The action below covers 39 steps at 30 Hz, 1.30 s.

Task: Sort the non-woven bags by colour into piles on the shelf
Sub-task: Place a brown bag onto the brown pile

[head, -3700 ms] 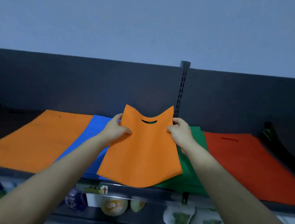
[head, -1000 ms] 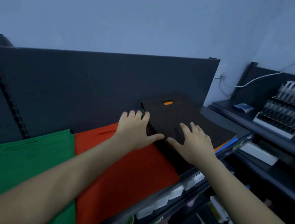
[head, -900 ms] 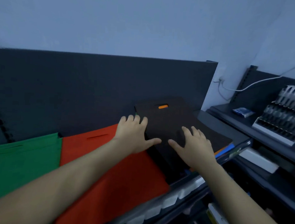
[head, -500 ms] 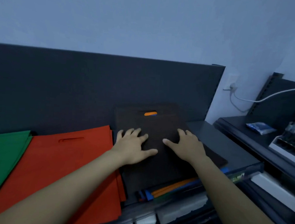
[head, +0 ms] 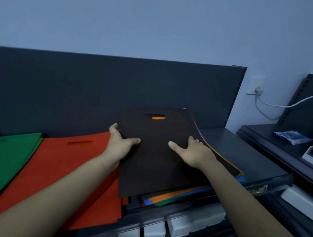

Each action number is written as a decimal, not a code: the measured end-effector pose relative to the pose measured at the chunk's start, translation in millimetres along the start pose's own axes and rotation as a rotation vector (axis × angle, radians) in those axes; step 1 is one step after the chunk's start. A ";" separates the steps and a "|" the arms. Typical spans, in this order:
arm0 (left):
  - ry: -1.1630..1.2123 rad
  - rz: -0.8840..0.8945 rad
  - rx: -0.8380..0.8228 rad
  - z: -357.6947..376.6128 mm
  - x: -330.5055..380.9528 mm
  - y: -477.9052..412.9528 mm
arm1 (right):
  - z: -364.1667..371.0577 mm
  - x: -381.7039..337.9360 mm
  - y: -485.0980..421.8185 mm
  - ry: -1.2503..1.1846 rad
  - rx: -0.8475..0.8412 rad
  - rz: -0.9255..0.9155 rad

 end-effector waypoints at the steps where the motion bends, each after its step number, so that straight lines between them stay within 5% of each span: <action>1: 0.022 0.005 0.015 -2.9 1.1 1.5 | 0.5 -3.2 2.7 -0.006 -0.003 -0.004; 22: 0.145 -0.096 0.032 -19.0 1.5 7.7 | -12.1 -7.0 6.9 -0.261 0.042 -0.064; 26: 0.147 -0.044 0.056 -27.7 7.2 8.6 | -14.6 6.6 2.3 -0.140 0.065 0.038; 34: 0.268 -0.087 -0.008 -26.2 -0.6 6.5 | -5.3 -18.9 16.3 -0.169 -0.023 -0.064; 39: 0.289 -0.056 0.022 -26.3 -7.6 8.3 | -9.7 -6.9 10.1 -0.153 0.163 0.023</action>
Point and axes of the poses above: each hand's wrist, its own y-axis away from the middle knuckle, its own z-axis out of the palm, x = y × z, the point moved 4 cm from there along -y, towards the middle knuckle, and after that the axes turned 10 degrees about -x, right-handed, at the moved point
